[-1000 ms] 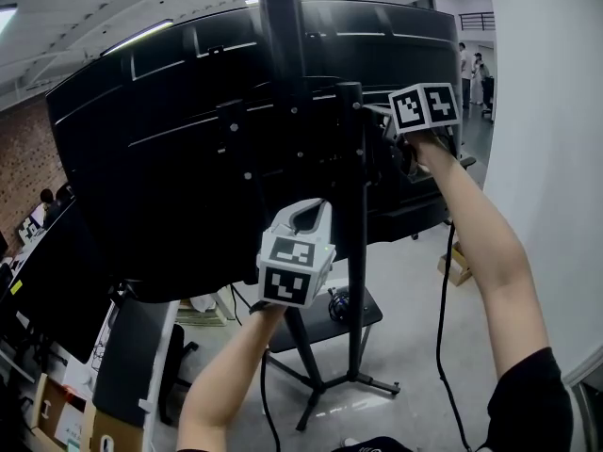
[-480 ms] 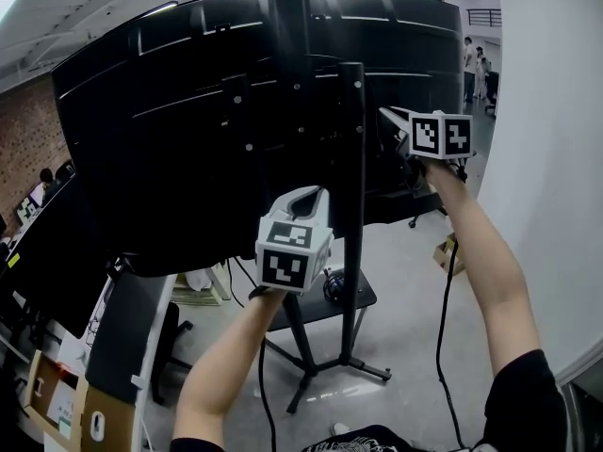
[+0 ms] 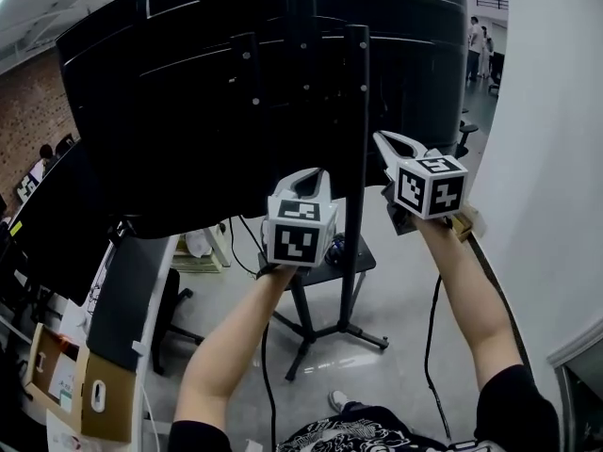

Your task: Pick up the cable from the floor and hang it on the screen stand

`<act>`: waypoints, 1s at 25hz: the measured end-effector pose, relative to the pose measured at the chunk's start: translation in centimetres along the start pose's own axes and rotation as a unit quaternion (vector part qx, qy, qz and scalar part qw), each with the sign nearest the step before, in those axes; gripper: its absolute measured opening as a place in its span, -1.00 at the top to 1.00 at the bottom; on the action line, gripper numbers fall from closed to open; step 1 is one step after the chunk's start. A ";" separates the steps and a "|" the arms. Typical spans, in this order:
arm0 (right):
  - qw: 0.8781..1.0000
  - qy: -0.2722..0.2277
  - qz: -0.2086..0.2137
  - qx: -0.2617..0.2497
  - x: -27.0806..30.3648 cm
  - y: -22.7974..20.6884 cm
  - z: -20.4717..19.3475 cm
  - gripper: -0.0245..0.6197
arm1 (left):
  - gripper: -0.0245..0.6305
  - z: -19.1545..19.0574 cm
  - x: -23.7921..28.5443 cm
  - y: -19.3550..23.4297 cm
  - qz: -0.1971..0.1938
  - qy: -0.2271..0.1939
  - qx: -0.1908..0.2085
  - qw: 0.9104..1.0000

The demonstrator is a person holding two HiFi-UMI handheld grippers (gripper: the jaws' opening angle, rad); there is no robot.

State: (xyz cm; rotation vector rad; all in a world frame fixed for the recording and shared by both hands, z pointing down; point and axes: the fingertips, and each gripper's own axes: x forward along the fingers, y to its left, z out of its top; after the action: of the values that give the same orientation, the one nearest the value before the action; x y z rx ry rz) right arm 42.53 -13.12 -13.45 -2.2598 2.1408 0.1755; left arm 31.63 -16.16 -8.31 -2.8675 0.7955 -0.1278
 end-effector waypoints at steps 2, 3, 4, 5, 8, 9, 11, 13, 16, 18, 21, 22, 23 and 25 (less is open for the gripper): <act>1.000 0.006 0.000 0.004 -1.2 1.7 -1.4 0.90 | 0.93 -1.0 -0.6 -0.3 0.004 0.008 -0.002 1.000; 1.000 0.010 0.000 0.007 -1.8 2.5 -2.1 0.91 | 0.93 -1.4 -0.9 -0.5 0.006 0.012 -0.006 1.000; 1.000 0.014 0.000 0.010 -2.3 3.3 -2.8 0.91 | 0.93 -1.8 -1.2 -0.6 0.007 0.015 -0.011 1.000; 1.000 0.018 0.001 0.012 -2.7 4.1 -3.4 0.91 | 0.93 -2.3 -1.5 -0.7 0.008 0.017 -0.018 1.000; 0.999 0.028 0.001 0.024 -3.8 6.0 -4.9 0.91 | 0.93 -3.3 -2.6 -1.2 0.004 0.024 -0.031 0.999; 0.999 0.031 0.001 0.029 -4.1 6.6 -5.3 0.91 | 0.93 -3.6 -2.9 -1.5 0.003 0.026 -0.033 0.999; 0.999 0.038 0.002 0.035 -4.7 7.7 -6.2 0.91 | 0.93 -4.1 -3.6 -1.8 0.002 0.028 -0.037 0.999; 0.998 0.045 0.004 0.035 -5.2 8.7 -6.9 0.91 | 0.93 -4.5 -4.3 -1.9 0.004 0.029 -0.043 0.999; 0.998 0.054 0.007 0.036 -5.8 10.0 -7.8 0.91 | 0.93 -5.2 -5.2 -1.9 0.009 0.033 -0.048 0.998; 0.998 0.057 0.007 0.038 -6.1 10.6 -8.3 0.91 | 0.93 -5.7 -5.8 -1.9 0.012 0.037 -0.049 0.998; 0.997 0.062 0.007 0.034 -6.6 11.4 -8.9 0.91 | 0.93 -6.3 -6.7 -1.9 0.015 0.039 -0.053 0.998; 0.997 0.064 0.008 0.032 -6.7 11.7 -9.1 0.91 | 0.93 -6.5 -7.0 -1.9 0.016 0.040 -0.054 0.998; 0.997 0.066 0.009 0.031 -6.8 12.0 -9.3 0.91 | 0.93 -6.6 -7.3 -1.9 0.017 0.041 -0.057 0.997; 0.997 0.069 0.011 0.029 -7.0 12.5 -9.6 0.91 | 0.93 -6.9 -7.7 -1.9 0.015 0.044 -0.061 0.997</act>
State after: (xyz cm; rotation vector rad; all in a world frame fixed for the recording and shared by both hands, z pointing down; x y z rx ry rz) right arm 30.32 -7.74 -2.50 -2.2794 2.2045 -0.0442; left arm 25.20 -11.48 -1.43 -2.9807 0.8931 -0.2113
